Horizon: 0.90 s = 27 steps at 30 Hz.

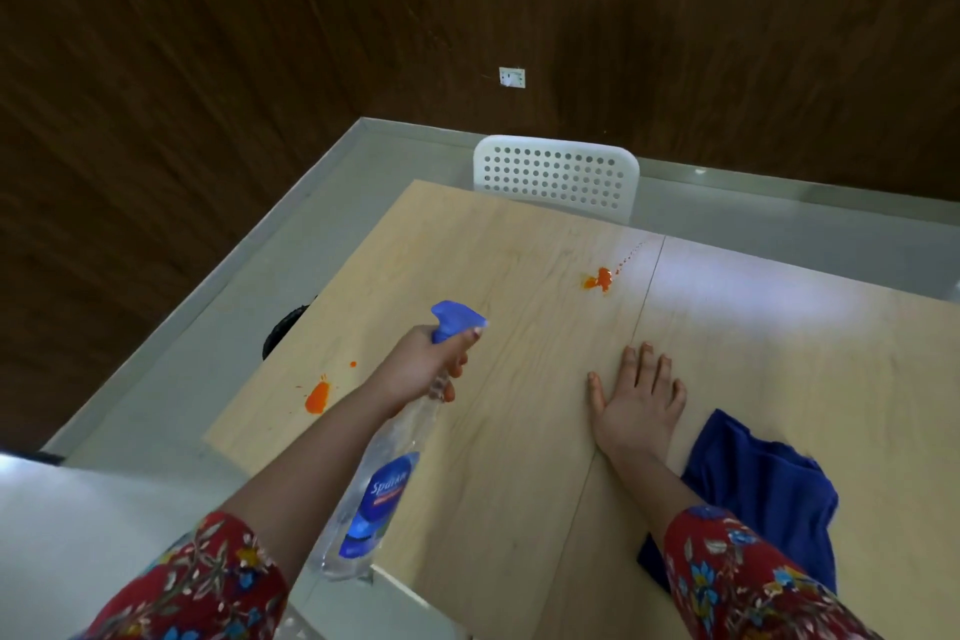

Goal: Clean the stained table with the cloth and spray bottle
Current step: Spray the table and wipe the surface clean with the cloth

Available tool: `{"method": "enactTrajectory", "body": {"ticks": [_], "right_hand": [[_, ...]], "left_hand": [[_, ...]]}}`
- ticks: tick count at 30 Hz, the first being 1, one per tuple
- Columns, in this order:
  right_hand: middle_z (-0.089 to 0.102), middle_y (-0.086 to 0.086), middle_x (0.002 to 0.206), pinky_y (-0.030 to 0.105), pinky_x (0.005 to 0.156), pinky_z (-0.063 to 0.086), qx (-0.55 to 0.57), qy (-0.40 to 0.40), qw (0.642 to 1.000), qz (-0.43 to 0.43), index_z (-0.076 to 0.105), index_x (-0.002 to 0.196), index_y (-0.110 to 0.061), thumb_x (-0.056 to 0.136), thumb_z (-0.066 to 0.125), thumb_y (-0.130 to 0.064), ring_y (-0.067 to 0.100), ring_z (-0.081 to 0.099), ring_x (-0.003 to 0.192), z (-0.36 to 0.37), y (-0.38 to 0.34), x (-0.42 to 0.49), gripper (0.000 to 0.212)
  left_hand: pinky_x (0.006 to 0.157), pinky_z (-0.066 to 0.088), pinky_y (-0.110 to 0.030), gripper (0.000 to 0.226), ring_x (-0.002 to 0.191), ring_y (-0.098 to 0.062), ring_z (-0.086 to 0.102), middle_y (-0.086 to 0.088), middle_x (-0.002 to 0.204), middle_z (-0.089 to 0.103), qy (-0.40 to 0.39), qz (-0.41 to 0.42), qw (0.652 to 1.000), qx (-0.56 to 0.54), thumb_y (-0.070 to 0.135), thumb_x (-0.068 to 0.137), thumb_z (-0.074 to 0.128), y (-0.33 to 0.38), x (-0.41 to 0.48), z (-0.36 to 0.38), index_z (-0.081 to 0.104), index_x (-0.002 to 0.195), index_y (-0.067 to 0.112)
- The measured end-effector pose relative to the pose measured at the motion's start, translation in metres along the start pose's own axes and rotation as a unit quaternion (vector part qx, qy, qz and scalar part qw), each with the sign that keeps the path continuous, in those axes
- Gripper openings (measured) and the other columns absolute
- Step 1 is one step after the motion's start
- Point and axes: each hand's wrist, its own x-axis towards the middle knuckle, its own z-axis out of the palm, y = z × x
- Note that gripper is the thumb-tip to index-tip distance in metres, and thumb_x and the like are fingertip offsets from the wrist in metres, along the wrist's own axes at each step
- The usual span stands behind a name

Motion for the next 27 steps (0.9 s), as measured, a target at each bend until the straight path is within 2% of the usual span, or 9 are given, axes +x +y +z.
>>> {"method": "enactTrajectory", "body": {"ticks": [4,7,9,12,16,18,20,23,27], "right_hand": [[-0.007,0.006,0.163,0.048,0.119,-0.002,0.003,-0.014,1.0,-0.012,-0.001,0.155,-0.014,0.097,0.012,-0.06,0.027,-0.008,0.149,-0.002,0.002,-0.001,0.075],[-0.001,0.008,0.163,0.046,0.121,-0.001,0.061,-0.021,0.998,-0.026,0.007,0.155,-0.015,0.099,0.021,-0.056,0.026,-0.004,0.149,-0.007,-0.004,-0.012,0.07],[0.003,0.007,0.163,0.044,0.121,0.0,0.105,-0.024,0.993,-0.051,0.013,0.154,-0.018,0.099,0.026,-0.053,0.024,-0.002,0.149,-0.007,-0.011,-0.028,0.067],[-0.008,0.001,0.162,0.043,0.119,-0.005,0.124,-0.076,0.981,-0.13,0.004,0.155,-0.025,0.098,0.027,-0.057,0.022,-0.01,0.149,-0.004,-0.028,-0.061,0.069],[-0.031,-0.001,0.157,0.045,0.116,-0.019,0.06,-0.162,0.97,-0.17,-0.017,0.152,-0.031,0.082,0.0,-0.076,0.022,-0.03,0.143,0.009,-0.04,-0.09,0.085],[-0.033,-0.001,0.155,0.045,0.116,-0.02,0.049,-0.172,0.969,-0.169,-0.018,0.151,-0.029,0.085,0.002,-0.076,0.021,-0.034,0.141,0.011,-0.038,-0.089,0.084],[-0.031,-0.003,0.156,0.044,0.116,-0.02,0.072,-0.193,0.963,-0.171,-0.015,0.152,-0.03,0.094,0.016,-0.068,0.019,-0.033,0.142,0.009,-0.035,-0.086,0.077],[-0.024,-0.006,0.159,0.041,0.117,-0.017,0.102,-0.201,0.96,-0.168,-0.007,0.154,-0.031,0.096,0.022,-0.062,0.014,-0.027,0.144,0.004,-0.031,-0.081,0.072],[-0.007,-0.008,0.162,0.037,0.118,-0.01,0.127,-0.178,0.963,-0.16,0.004,0.155,-0.028,0.098,0.028,-0.057,0.012,-0.013,0.148,-0.001,-0.026,-0.081,0.068]], "left_hand": [[0.05,0.044,-0.023,0.038,0.051,-0.019,0.056,-0.007,0.081,0.059,-0.04,-0.014,0.998,0.036,0.045,0.091,0.06,-0.017,-0.024,-0.001,0.059,0.089,0.008],[0.051,0.045,-0.023,0.038,0.051,-0.017,0.057,-0.005,0.081,0.061,-0.021,-0.028,0.997,0.063,0.046,0.091,0.06,-0.037,-0.04,-0.011,0.059,0.09,0.008],[0.055,0.046,-0.026,0.038,0.05,-0.017,0.058,-0.006,0.077,0.061,0.025,-0.035,0.996,0.082,0.046,0.091,0.06,-0.049,-0.046,-0.02,0.06,0.087,0.008],[0.061,0.048,-0.033,0.036,0.047,-0.019,0.057,-0.005,0.074,0.061,0.125,-0.032,0.99,0.058,0.045,0.091,0.061,-0.066,-0.044,-0.05,0.061,0.085,0.009],[0.062,0.048,-0.035,0.037,0.044,-0.021,0.057,-0.01,0.074,0.061,0.229,-0.019,0.973,0.032,0.048,0.09,0.061,-0.081,-0.041,-0.093,0.06,0.079,0.012],[0.067,0.052,-0.038,0.045,0.048,-0.025,0.061,-0.01,0.068,0.062,0.269,-0.031,0.961,0.055,0.049,0.09,0.06,-0.088,-0.044,-0.11,0.059,0.076,0.006],[0.074,0.055,-0.042,0.05,0.051,-0.029,0.064,-0.011,0.067,0.062,0.29,-0.053,0.953,0.075,0.051,0.089,0.059,-0.096,-0.051,-0.125,0.059,0.078,0.003],[0.076,0.054,-0.044,0.05,0.05,-0.03,0.061,-0.013,0.072,0.061,0.288,-0.081,0.95,0.088,0.051,0.089,0.06,-0.109,-0.064,-0.138,0.059,0.085,0.001],[0.061,0.048,-0.035,0.046,0.047,-0.027,0.056,-0.013,0.071,0.056,0.249,-0.094,0.963,0.048,0.046,0.089,0.062,-0.118,-0.076,-0.133,0.058,0.08,0.001]]}}
